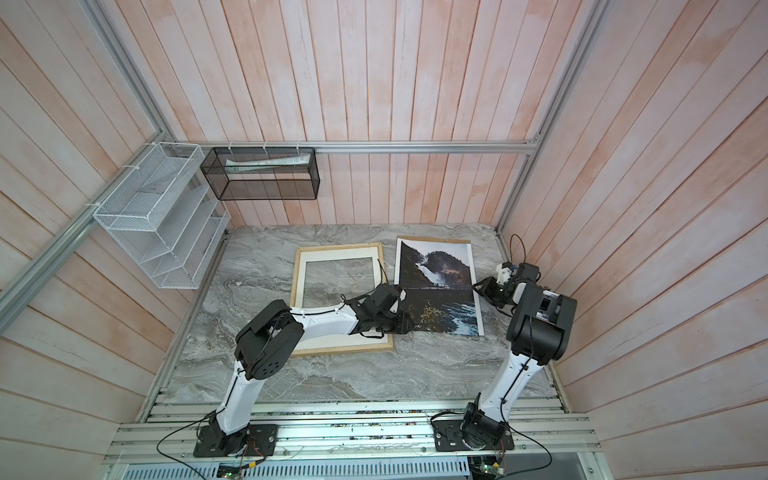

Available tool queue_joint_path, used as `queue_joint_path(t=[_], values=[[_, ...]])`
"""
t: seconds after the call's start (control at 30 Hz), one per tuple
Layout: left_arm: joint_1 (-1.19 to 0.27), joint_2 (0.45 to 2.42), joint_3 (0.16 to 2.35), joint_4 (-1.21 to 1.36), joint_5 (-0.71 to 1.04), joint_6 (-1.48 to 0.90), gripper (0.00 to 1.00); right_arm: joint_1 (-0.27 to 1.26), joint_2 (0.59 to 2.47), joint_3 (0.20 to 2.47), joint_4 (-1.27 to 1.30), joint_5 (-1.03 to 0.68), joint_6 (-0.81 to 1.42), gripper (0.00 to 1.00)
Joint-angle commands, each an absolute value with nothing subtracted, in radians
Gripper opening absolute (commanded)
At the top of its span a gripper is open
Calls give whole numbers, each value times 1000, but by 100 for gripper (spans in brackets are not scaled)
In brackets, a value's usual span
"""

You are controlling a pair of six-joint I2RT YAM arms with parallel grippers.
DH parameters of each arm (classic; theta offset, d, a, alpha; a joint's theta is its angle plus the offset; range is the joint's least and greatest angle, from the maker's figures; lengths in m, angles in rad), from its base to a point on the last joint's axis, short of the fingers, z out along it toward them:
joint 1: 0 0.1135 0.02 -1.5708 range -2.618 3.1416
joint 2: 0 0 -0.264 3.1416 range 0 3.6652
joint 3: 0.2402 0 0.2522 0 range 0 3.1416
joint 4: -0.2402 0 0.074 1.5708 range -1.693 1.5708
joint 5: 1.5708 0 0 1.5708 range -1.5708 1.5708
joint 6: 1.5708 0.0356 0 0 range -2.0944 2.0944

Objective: Put the photo into the frame
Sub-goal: 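Close both grippers on the edges of the waterfall photo print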

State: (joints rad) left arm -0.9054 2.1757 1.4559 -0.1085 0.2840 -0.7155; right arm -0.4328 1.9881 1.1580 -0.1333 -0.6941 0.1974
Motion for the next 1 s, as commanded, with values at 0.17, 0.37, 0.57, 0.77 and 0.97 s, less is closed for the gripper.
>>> queue_joint_path(t=[0.17, 0.37, 0.57, 0.77, 0.97], values=[[-907, 2218, 1491, -126, 308, -700, 45, -432, 1972, 1147, -156, -774, 164, 34], [-907, 2222, 1494, -126, 314, -696, 45, -435, 1950, 1128, -153, -788, 163, 32], [-907, 2224, 1496, -125, 321, -695, 45, -436, 1955, 1129, -158, -780, 156, 30], [-909, 2220, 1502, -127, 336, -680, 45, -439, 1973, 1133, -173, -706, 158, 29], [-911, 2193, 1498, -159, 283, -673, 45, -445, 1985, 1133, -179, -658, 164, 29]])
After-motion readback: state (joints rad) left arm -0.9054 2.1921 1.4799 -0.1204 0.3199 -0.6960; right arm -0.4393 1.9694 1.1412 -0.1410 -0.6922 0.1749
